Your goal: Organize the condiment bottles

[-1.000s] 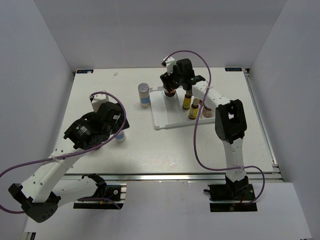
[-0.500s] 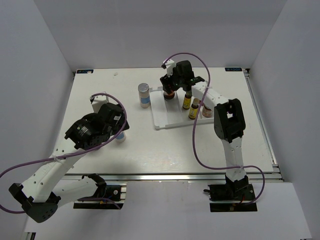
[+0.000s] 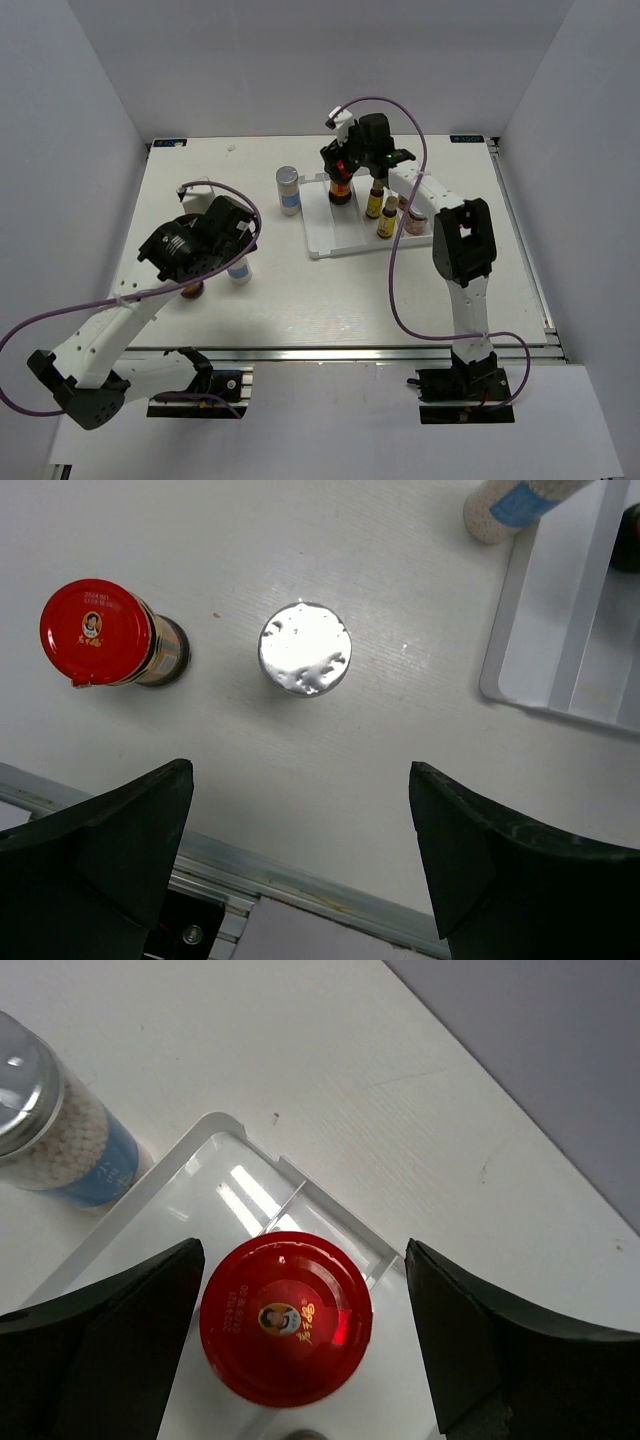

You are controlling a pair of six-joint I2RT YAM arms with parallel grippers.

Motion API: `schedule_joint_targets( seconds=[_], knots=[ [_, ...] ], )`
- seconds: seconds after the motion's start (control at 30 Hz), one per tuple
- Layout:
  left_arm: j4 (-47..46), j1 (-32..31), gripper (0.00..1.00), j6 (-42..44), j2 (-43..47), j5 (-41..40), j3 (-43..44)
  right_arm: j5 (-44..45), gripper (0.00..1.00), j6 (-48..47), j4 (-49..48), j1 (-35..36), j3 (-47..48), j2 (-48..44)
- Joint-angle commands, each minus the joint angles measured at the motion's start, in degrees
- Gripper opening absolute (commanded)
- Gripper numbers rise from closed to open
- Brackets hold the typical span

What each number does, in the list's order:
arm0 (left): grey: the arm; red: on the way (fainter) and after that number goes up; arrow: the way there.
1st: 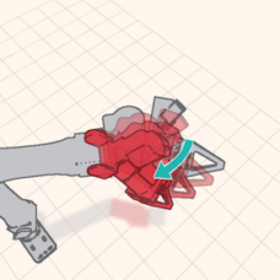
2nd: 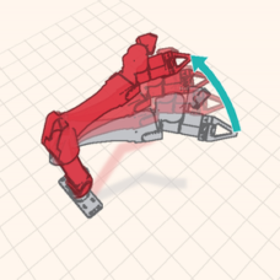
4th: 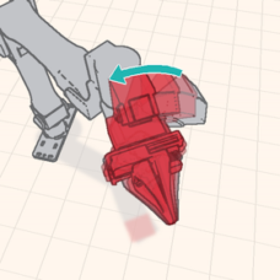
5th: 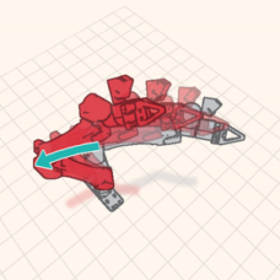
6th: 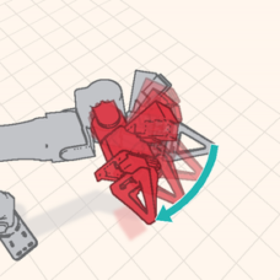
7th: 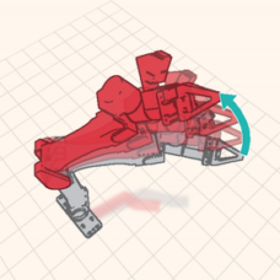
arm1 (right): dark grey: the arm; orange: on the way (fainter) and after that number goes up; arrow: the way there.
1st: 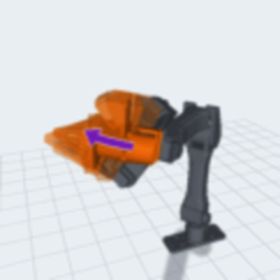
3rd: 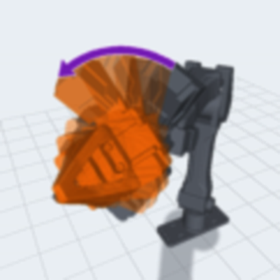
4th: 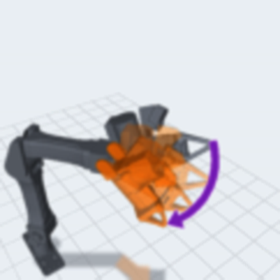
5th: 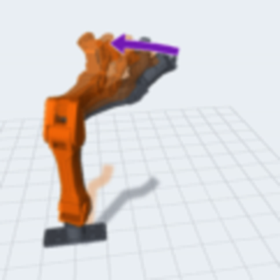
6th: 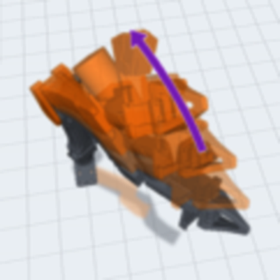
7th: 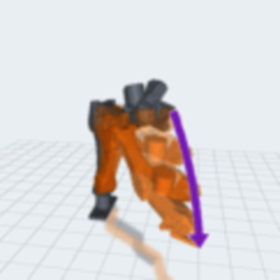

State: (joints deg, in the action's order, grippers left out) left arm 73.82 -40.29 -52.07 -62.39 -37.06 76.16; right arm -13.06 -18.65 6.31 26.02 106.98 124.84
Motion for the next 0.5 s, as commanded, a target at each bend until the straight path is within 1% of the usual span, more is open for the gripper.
schedule_joint_targets(
  seconds=[0.0,0.03,0.07,0.1,0.13,0.17,0.23,0.27,0.3,0.33,0.37,0.4,0.43,0.47],
  knots=[
    [6.84,-0.14,0.98,-6.10,-2.55,-5.74,5.48,-4.68,0.87,-2.43,-1.38,-1.15,1.22,-10.99],
    [7.12,-0.14,0.98,-6.72,-3.69,-6.27,7.40,-6.09,0.88,-3.92,-1.21,-1.32,0.52,-12.58],
    [7.13,0.04,0.98,-6.90,-4.05,-6.97,8.03,-9.41,0.89,-6.54,-1.03,-1.41,-1.40,-14.43],
    [7.13,0.65,0.98,-7.16,-4.32,-7.15,8.47,-11.35,0.89,-7.18,-1.29,-1.59,-2.64,-17.84],
    [7.13,1.52,0.97,-7.34,-4.58,-7.06,9.17,-13.29,0.88,-7.53,-1.64,-1.76,-3.87,-19.35],
    [7.13,4.32,0.96,-7.08,-5.54,-6.89,9.53,-16.70,0.87,-7.71,-1.65,-1.94,-6.06,-20.93],
    [6.95,7.84,0.92,-6.29,-6.42,-6.54,9.88,-19.53,0.80,-6.32,-1.65,-1.94,-7.83,-24.10],
    [6.51,10.65,0.92,-5.50,-7.30,-6.62,10.15,-20.33,0.74,-5.44,-1.39,-1.94,-8.53,-24.98],
    [5.38,11.98,0.90,-4.45,-7.65,-6.54,10.24,-21.03,0.56,-3.77,-1.04,-2.03,-10.02,-26.21],
    [4.93,13.38,0.88,-3.83,-8.01,-6.10,10.32,-22.70,0.46,-2.97,-0.77,-2.03,-10.82,-26.83],
    [4.32,16.71,0.86,-3.22,-8.36,-5.49,9.98,-23.58,0.39,-2.44,-0.68,-1.94,-11.78,-27.97],
    [2.22,18.83,0.81,-1.29,-8.27,-3.13,9.45,-24.46,0.33,-1.57,-0.59,-1.94,-13.88,-28.50],
    [0.99,23.37,0.79,-0.23,-7.93,-1.28,8.75,-25.51,0.33,-1.04,-0.68,-2.03,-14.95,-28.94],
    [-0.59,25.16,0.75,0.91,-7.49,0.57,7.18,-26.05,0.34,-0.60,-0.59,-2.03,-15.74,-29.56]
  ],
)
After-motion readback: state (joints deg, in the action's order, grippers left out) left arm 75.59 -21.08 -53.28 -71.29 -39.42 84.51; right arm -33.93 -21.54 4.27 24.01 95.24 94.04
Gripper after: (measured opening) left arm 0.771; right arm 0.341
